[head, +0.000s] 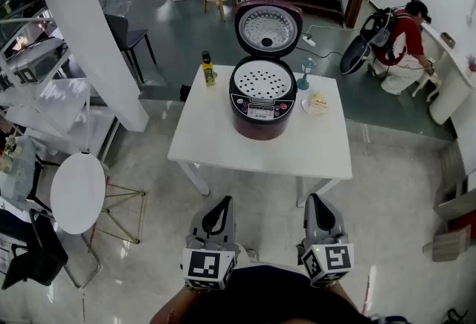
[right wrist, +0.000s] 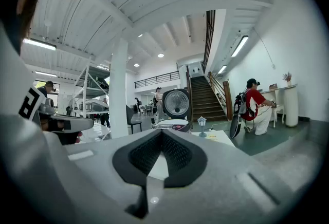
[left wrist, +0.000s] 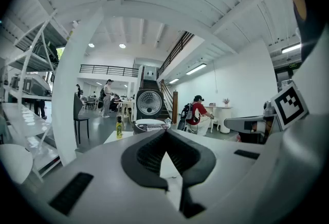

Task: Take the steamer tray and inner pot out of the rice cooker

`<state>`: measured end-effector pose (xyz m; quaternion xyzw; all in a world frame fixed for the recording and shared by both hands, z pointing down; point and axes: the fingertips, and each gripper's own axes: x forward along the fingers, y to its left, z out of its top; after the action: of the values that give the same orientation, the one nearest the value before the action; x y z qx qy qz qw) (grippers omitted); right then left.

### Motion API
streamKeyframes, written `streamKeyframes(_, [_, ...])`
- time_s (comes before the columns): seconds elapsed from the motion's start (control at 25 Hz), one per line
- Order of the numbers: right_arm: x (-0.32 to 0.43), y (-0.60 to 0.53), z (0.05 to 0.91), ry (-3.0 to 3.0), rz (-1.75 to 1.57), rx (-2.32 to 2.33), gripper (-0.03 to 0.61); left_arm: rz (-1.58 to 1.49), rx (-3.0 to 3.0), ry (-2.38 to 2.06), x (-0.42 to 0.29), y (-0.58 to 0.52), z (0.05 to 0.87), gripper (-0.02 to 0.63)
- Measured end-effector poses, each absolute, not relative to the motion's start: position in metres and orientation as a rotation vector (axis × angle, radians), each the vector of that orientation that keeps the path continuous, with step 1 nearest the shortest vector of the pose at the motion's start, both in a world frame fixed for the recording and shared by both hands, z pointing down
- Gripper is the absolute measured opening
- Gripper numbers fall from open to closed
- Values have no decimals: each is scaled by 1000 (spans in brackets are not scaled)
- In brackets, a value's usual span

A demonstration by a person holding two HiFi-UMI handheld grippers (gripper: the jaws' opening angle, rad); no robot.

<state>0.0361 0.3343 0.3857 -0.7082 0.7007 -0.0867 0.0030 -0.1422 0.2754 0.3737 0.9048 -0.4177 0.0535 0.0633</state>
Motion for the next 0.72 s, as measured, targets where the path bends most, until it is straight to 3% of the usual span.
streamKeyframes(0.72, [31, 347, 386, 2163, -298, -2233, 6, 180, 2721, -1254, -155, 285, 380, 3])
